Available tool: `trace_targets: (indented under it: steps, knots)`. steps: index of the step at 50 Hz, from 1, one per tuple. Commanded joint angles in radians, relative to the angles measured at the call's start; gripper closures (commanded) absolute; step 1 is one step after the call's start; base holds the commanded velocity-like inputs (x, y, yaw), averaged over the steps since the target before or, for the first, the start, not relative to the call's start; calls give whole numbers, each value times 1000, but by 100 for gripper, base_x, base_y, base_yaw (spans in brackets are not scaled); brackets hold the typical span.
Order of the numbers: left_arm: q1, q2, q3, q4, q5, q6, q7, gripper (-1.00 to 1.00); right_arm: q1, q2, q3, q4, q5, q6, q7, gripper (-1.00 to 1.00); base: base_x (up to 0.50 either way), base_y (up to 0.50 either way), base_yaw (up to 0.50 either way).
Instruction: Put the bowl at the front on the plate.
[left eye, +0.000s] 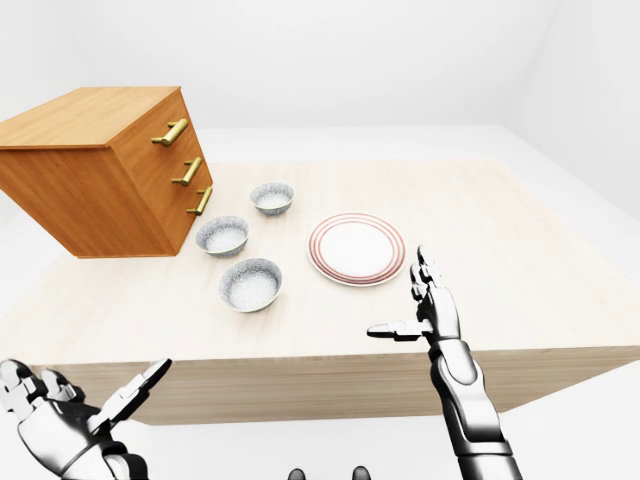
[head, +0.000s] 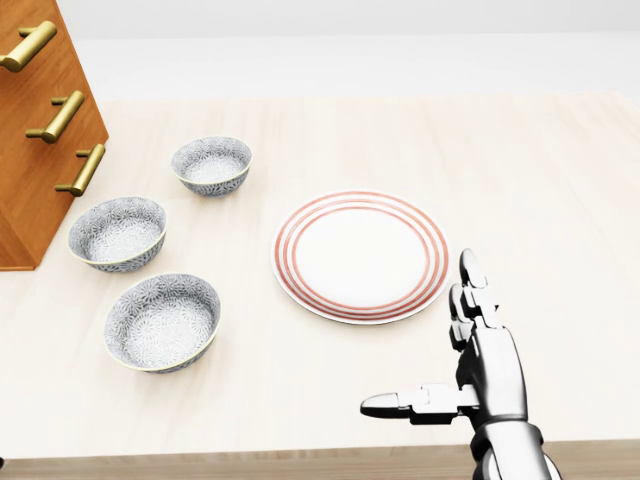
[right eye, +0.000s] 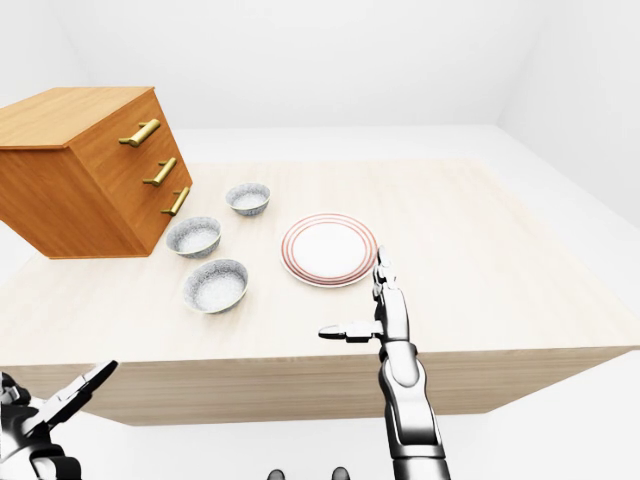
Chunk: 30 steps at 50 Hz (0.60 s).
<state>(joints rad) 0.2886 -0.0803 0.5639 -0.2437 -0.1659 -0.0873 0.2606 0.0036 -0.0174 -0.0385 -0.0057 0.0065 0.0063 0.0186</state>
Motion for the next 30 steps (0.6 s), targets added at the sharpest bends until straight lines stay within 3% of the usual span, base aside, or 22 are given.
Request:
trace_targets:
  steps: [1, 5, 8, 9, 17, 21, 30]
  knots:
    - [43, -39, 113, 53, -25, 0, -19, -100, -6, 0, 0, 6, -3, 16, -7, -100, 0, 0, 0]
    - [20, -22, 111, 77, -10, 0, 12, -100, -12, -2, -3, 29, -1, 4, -5, -100, 0, 0, 0]
    - [10, -11, 115, 71, -12, 0, 46, -100, -9, -1, -1, 10, 1, 21, -6, -100, 0, 0, 0]
    - [10, -4, 109, 67, -8, 0, 47, -100, -7, -1, 1, -3, -4, 32, -10, -100, 0, 0, 0]
    - [15, -11, 107, 63, -13, 0, 41, -100, -5, -1, 0, 3, -10, 20, -13, -100, 0, 0, 0]
    - [35, -33, 110, 14, -18, 0, 30, -100, -15, -4, 4, 14, -33, 64, -23, -100, 0, 0, 0]
    - [32, -37, 115, 12, -16, 0, 25, -100, -15, -3, 3, 15, -34, 65, -23, -100, 0, 0, 0]
